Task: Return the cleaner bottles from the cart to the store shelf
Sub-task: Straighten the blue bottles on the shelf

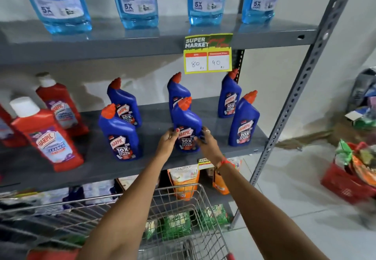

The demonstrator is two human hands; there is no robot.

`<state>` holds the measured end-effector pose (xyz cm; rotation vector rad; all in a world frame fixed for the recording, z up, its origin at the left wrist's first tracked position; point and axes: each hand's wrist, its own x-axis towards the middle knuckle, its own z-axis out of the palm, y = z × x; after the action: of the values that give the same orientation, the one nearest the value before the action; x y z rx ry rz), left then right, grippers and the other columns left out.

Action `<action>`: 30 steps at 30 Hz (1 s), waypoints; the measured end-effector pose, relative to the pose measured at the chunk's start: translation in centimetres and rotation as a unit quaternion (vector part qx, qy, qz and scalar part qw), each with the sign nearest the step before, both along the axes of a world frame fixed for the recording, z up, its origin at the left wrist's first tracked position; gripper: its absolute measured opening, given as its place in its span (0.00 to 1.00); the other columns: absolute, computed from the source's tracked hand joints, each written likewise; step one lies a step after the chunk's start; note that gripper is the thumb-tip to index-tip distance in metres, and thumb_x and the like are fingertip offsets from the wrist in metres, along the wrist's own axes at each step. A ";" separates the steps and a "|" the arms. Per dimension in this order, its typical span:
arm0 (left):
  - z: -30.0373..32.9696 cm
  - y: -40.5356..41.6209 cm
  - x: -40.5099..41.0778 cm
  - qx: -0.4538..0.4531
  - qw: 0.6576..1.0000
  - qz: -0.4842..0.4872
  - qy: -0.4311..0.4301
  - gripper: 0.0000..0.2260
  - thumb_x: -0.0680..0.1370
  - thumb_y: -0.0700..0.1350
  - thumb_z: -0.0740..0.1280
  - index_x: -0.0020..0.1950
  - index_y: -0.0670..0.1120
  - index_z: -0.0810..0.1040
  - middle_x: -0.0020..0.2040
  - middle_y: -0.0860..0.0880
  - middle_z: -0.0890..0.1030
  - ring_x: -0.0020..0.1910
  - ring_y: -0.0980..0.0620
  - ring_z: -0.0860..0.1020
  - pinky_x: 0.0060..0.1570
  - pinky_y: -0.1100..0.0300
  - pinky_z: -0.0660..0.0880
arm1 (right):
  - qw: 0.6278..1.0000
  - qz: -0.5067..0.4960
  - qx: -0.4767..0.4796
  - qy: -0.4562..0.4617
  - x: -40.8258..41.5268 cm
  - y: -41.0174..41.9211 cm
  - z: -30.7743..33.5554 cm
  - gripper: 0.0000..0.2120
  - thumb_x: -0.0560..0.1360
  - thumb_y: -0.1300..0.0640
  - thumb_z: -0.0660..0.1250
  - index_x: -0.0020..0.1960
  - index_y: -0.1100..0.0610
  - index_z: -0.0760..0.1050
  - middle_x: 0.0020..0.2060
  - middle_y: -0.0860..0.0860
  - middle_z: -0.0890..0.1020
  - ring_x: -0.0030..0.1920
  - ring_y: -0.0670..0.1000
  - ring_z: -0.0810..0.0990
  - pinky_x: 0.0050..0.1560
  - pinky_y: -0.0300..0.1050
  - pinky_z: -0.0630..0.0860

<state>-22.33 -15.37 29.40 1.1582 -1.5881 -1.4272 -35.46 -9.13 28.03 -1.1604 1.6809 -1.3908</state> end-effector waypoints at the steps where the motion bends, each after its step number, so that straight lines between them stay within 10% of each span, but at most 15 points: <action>1: -0.2 0.1 0.2 -0.009 1.000 -0.001 -0.018 0.15 0.78 0.50 0.58 0.62 0.44 0.71 0.60 0.42 0.77 0.60 0.44 0.74 0.60 0.46 0.72 | 1.000 0.008 0.004 -0.001 -0.3 0.1 -0.1 0.22 0.76 0.67 0.60 0.69 0.60 0.62 0.59 0.60 0.76 0.58 0.55 0.75 0.57 0.45 0.77; 4: -0.1 0.9 0.1 -0.017 1.000 0.000 -0.026 0.16 0.78 0.50 0.58 0.62 0.44 0.71 0.61 0.40 0.77 0.58 0.46 0.74 0.61 0.44 0.72 | 1.000 0.014 0.005 0.008 -0.8 0.3 -0.1 0.21 0.76 0.66 0.60 0.69 0.60 0.62 0.58 0.59 0.76 0.54 0.51 0.75 0.45 0.32 0.75; 17: -0.4 2.8 0.7 -0.046 0.998 0.003 -0.045 0.19 0.78 0.49 0.59 0.66 0.42 0.67 0.64 0.41 0.75 0.63 0.45 0.73 0.59 0.55 0.71 | 0.996 -0.072 -0.055 -0.024 1.0 1.6 -1.6 0.23 0.73 0.70 0.62 0.66 0.57 0.65 0.59 0.55 0.76 0.60 0.52 0.75 0.58 0.48 0.75; 24: -4.9 6.2 7.8 -0.065 0.964 0.255 0.032 0.14 0.76 0.47 0.63 0.32 0.44 0.77 0.25 0.48 0.75 0.21 0.61 0.72 0.28 0.69 0.68 | 0.979 -0.182 -0.015 0.091 7.4 3.6 -6.4 0.06 0.70 0.69 0.65 0.46 0.65 0.72 0.43 0.62 0.77 0.43 0.59 0.76 0.39 0.45 0.70; 30: -3.5 1.7 16.1 -0.131 0.889 0.434 0.062 0.08 0.76 0.45 0.64 0.38 0.43 0.72 0.30 0.52 0.72 0.28 0.60 0.71 0.32 0.72 0.67 | 0.997 0.017 -0.006 0.078 13.3 -0.4 -4.0 0.14 0.70 0.69 0.67 0.55 0.61 0.74 0.48 0.52 0.78 0.49 0.51 0.78 0.49 0.31 0.76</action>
<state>-6.27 -13.62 25.90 1.3273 -0.9131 -0.6510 -22.16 -9.52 24.08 -1.3275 1.7524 -1.3191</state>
